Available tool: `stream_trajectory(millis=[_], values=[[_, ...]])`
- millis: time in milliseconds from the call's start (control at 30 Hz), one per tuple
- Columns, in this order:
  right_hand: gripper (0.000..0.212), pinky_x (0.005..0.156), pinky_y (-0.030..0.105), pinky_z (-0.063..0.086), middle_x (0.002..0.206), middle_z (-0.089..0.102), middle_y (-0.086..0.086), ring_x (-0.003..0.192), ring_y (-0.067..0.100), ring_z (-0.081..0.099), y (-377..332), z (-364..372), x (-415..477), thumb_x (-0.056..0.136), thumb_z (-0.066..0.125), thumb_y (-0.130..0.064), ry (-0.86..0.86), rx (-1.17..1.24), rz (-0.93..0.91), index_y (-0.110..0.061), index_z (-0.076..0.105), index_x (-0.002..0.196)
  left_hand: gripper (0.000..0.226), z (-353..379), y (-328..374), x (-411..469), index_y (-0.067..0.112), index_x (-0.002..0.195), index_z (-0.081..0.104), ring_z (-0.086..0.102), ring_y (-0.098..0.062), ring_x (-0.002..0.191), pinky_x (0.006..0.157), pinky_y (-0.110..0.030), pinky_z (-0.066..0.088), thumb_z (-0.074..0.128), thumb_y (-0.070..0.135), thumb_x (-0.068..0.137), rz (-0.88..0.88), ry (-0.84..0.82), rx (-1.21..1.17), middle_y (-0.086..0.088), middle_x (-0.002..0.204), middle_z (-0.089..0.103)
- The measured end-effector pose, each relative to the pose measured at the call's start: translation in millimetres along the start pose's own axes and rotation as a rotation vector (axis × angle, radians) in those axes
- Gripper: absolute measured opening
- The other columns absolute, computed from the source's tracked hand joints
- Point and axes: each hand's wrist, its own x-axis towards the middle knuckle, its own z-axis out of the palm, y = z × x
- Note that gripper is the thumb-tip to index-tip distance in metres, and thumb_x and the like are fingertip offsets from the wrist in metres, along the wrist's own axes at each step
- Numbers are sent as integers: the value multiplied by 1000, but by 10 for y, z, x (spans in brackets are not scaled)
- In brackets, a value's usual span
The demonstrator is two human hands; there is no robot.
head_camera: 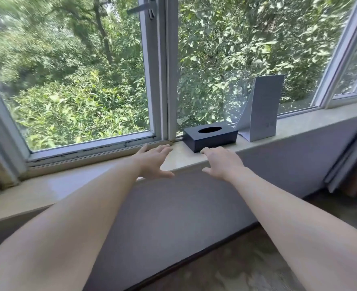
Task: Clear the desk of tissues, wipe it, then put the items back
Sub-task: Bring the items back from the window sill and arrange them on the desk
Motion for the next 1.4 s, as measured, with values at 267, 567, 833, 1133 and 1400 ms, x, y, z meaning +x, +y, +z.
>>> stream_trajectory(millis=[267,567,833,1133,1400], values=[[53,104,39,36,132,55,1,127,24,45,1106,293,940,92,56,-35,-33,-17,-13,-22,39,141,89,66,197,1425,24,157,-1,9,-13,151,122,-48,-4,48,62,93,-24,12,-32,9,165,-1],[53,96,40,44,132,55,4,122,27,50,1984,530,1999,92,58,-37,-82,-10,-104,-18,41,138,90,36,387,2740,21,158,-1,8,-17,152,122,-48,-5,47,62,94,-90,-36,-71,4,166,-1],[63,96,39,45,143,46,2,130,26,44,2210,804,2518,90,61,-33,-176,37,-198,-20,36,145,81,188,441,3365,20,157,10,18,-17,150,121,-52,-3,49,55,96,-125,-99,-73,0,163,17],[53,92,35,40,131,48,1,121,24,47,2209,857,2683,89,64,-33,-192,38,-310,-22,42,136,57,178,428,3396,22,141,36,44,-18,131,117,-52,9,58,45,94,-175,-49,9,1,137,46],[58,78,30,33,128,51,-6,119,19,50,1753,700,2484,83,69,-49,-173,-2,-461,-28,46,133,56,226,236,2744,26,137,40,47,-15,123,104,-45,17,57,53,91,-243,-52,57,7,136,49]])
